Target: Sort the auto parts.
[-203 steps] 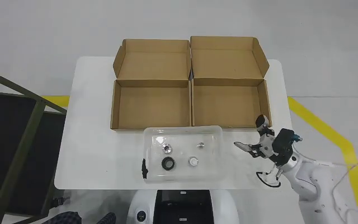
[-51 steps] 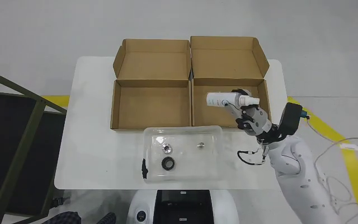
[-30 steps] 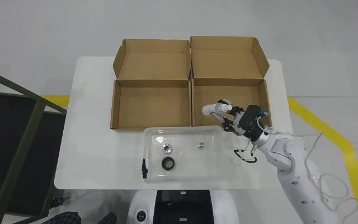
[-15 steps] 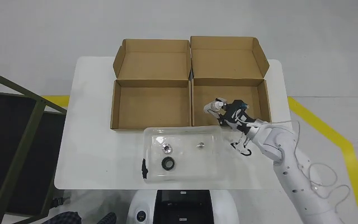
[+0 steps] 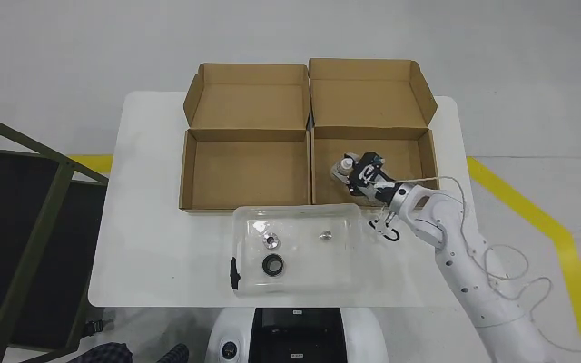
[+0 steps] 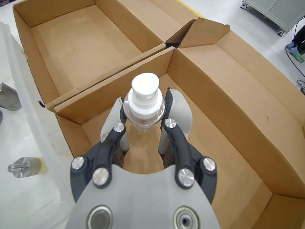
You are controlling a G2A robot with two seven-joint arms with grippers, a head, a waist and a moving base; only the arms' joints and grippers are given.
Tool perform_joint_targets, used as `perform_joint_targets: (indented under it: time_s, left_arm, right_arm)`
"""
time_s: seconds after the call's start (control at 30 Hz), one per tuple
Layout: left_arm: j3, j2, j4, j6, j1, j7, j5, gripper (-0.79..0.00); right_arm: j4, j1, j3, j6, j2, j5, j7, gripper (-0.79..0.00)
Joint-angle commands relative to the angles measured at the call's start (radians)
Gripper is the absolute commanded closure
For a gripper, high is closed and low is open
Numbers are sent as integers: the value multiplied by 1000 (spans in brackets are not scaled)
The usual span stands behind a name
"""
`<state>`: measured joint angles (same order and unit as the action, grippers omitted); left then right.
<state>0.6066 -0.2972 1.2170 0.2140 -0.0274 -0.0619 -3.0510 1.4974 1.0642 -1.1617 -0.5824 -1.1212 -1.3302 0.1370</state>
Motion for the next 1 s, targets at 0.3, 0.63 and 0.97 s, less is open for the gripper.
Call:
perform_joint_targets:
  time_s: [0.3,0.63,0.97]
  left_arm:
    - [0,0,0,0,0,0,0,-785]
    - [0,0,0,0,0,0,0,-785]
    - [0,0,0,0,0,0,0,-785]
  right_arm:
    - [-42,-48,44,5,-13,-7,18,-326]
    - [15,-38,12,24,-10,7,0,-785]
    - [232,47,-96,-43,13,137,158,-785]
